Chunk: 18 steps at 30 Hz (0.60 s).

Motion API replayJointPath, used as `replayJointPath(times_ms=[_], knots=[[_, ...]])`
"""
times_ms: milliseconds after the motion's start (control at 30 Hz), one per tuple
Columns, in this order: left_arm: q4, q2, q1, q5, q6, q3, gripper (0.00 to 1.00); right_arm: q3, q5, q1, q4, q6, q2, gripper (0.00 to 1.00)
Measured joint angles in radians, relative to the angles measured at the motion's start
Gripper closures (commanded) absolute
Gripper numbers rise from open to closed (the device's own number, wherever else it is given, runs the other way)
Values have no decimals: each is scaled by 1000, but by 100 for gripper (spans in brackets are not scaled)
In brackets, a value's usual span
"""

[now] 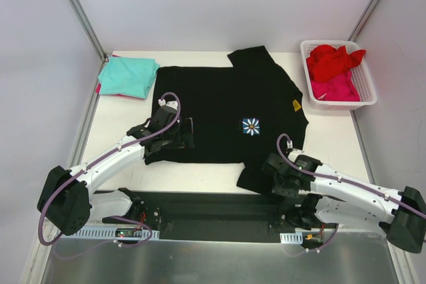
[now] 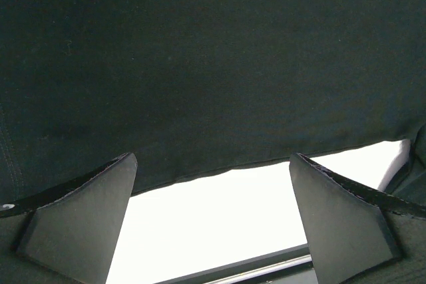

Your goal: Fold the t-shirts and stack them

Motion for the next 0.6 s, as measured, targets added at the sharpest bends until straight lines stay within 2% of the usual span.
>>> replayJointPath(times_ms=[167,600], knots=[[0,0,0,1,0,0,1,-54,10,27,-16,75,-47,62],[0,-1,0,1,-2,0,1,-52,22,103,59,122,143,63]])
